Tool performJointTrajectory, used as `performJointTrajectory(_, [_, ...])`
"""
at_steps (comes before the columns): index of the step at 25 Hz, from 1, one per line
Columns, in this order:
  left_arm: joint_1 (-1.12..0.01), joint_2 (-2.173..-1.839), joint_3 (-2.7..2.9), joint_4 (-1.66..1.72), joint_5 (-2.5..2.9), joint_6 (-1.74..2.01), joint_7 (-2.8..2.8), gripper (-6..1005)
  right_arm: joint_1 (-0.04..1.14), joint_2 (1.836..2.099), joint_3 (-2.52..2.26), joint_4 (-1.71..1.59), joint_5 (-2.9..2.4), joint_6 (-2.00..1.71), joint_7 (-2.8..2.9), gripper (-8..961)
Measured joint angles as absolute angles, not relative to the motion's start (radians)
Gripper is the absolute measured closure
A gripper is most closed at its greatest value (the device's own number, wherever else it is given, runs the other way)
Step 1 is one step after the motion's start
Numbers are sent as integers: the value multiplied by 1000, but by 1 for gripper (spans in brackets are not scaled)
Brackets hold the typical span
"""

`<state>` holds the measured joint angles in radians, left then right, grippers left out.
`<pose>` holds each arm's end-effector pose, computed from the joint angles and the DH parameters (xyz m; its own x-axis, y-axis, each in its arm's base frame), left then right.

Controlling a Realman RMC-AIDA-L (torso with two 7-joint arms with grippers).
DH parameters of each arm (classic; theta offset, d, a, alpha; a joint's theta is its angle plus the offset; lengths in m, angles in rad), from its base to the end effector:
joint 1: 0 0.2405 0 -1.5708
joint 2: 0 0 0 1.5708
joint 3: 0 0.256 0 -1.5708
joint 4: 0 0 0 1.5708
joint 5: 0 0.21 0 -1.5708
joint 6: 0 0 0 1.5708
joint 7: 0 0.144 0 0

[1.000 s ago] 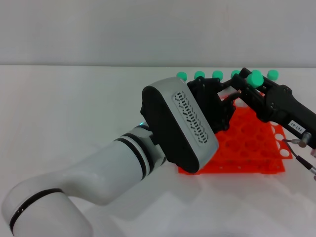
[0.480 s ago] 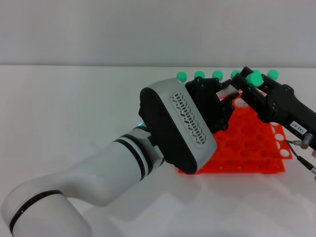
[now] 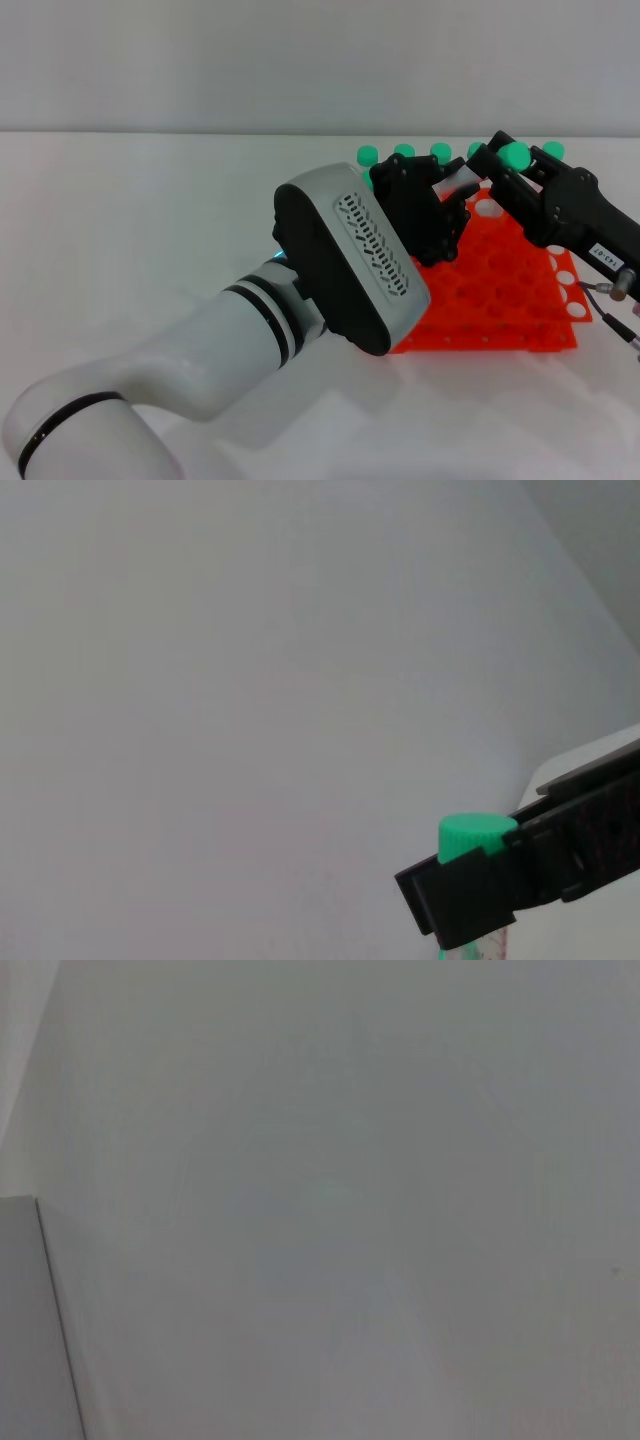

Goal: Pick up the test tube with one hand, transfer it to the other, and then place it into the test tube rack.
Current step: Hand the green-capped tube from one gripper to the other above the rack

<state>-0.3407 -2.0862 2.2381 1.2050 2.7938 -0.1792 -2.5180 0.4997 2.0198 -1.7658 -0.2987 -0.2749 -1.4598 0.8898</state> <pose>-0.1106 0.3259 -0.1121 0.9263 -0.3395 0.1634 -0.0791 -0.5992 -0.7967 0.2225 0.3343 -0.0157 0.3772 -0.0462 -0.9250 -0.5705 -0.7984 -0.1927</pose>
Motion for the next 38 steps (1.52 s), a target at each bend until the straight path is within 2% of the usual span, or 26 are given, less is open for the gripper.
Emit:
performJointTrajectory(22, [-339,-2088,2261,1169,2792,-242,-2517,807,499,2020,-1765,-300,-276,-1468,888,657])
performJointTrajectory(30, [-341,-2088,2263,1162,2793,-246,-2517,455,500,2020,-1763,-300,-276,-1470,888,688])
performJointTrajectory(38, [-326,-2088,2278,1163,2794,-274,-2513,406,501,2019,-1734,-299,-274,-1466,881,693])
